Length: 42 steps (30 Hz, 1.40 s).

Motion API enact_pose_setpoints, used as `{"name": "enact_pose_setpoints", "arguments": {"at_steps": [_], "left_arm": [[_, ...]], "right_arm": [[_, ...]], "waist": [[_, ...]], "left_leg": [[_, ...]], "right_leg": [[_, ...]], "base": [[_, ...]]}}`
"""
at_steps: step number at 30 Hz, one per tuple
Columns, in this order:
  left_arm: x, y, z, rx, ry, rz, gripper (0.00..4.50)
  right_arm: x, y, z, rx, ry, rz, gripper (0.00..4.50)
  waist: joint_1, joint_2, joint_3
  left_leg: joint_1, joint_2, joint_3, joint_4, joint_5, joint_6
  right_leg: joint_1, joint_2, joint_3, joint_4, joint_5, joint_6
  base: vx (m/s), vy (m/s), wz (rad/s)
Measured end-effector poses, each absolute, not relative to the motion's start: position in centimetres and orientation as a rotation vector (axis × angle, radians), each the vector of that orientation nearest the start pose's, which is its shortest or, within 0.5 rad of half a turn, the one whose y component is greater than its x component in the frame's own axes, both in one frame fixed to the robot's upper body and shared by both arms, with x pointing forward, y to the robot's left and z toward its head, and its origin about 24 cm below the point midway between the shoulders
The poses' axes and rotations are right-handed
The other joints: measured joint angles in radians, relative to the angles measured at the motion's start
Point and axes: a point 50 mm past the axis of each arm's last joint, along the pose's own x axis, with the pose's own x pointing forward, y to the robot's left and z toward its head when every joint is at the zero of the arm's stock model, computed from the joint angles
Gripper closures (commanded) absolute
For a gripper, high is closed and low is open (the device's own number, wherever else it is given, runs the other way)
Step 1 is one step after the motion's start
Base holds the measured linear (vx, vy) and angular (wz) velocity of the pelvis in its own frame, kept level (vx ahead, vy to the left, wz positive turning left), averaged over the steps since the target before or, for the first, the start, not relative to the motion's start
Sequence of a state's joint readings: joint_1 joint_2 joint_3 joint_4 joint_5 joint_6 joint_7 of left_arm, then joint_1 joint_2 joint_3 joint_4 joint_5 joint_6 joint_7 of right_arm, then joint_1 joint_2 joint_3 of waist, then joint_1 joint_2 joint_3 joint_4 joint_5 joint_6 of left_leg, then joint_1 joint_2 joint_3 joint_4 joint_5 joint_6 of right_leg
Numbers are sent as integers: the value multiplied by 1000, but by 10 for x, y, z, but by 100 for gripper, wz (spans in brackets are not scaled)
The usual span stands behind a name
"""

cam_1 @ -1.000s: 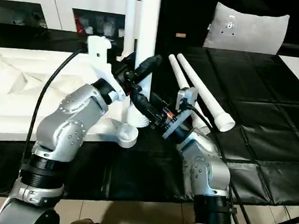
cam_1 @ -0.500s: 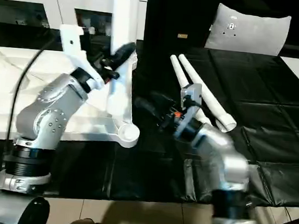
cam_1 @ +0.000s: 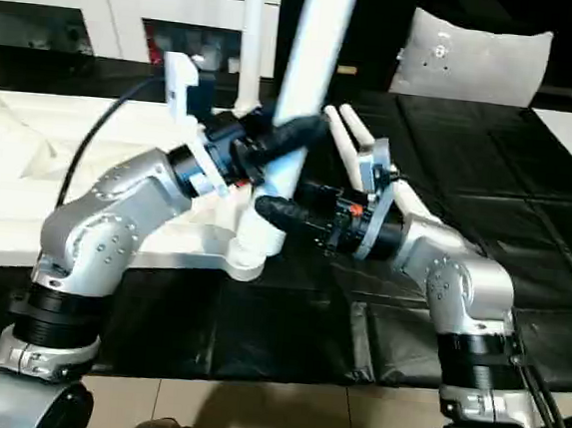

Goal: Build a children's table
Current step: Pick table leg

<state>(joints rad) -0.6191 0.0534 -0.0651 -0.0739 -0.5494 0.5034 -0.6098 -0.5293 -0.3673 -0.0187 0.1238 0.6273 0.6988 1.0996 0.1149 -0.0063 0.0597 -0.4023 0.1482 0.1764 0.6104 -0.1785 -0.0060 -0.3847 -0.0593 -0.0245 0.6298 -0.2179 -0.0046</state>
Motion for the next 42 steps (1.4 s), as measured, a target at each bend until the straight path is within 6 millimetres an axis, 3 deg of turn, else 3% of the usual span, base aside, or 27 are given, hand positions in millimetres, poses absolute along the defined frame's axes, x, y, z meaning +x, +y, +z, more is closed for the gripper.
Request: {"name": "enact_pose_setpoints", "arguments": {"at_steps": [20, 26, 27, 34, 36, 42], "left_arm": [[300, 46, 190, -303, -193, -1129, 262], [299, 46, 189, -305, -188, -1130, 262], [299, 46, 189, -304, -187, -1130, 262], [299, 45, 188, -300, -186, -1136, 262], [298, 44, 188, -299, -185, -1141, 262], [298, 43, 188, -299, -184, -1145, 262]], "right_arm": [[302, -130, 132, 368, 207, 1366, 249], [302, -130, 132, 351, 204, 1366, 252], [302, -130, 131, 350, 205, 1366, 198], [304, -131, 130, 363, 218, 1356, 137], [304, -131, 129, 367, 222, 1356, 137], [303, -131, 129, 370, 220, 1378, 193]], "waist": [[0, 0, 0], [-1, 0, 0], [-1, 0, 0], [-1, 0, 0], [0, 0, 0], [-1, 0, 0]], "left_leg": [[0, 0, 0, 1, 0, 0], [0, 0, 0, 1, 0, 0], [0, 0, 0, 1, 0, 0], [0, 0, 0, 1, 0, 0], [0, 0, 0, 1, 0, 0], [0, 0, 0, 1, 0, 0]], "right_leg": [[0, 0, 0, 1, 0, 0], [0, 0, 0, 1, 0, 0], [0, 0, 0, 1, 0, 0], [0, 0, 0, 1, 0, 0], [0, 0, 0, 1, 0, 0], [0, 0, 0, 1, 0, 0]], "base": [[0, 0, 0], [0, 0, 0], [0, 0, 0], [0, 0, 0], [0, 0, 0], [0, 0, 0]]}}
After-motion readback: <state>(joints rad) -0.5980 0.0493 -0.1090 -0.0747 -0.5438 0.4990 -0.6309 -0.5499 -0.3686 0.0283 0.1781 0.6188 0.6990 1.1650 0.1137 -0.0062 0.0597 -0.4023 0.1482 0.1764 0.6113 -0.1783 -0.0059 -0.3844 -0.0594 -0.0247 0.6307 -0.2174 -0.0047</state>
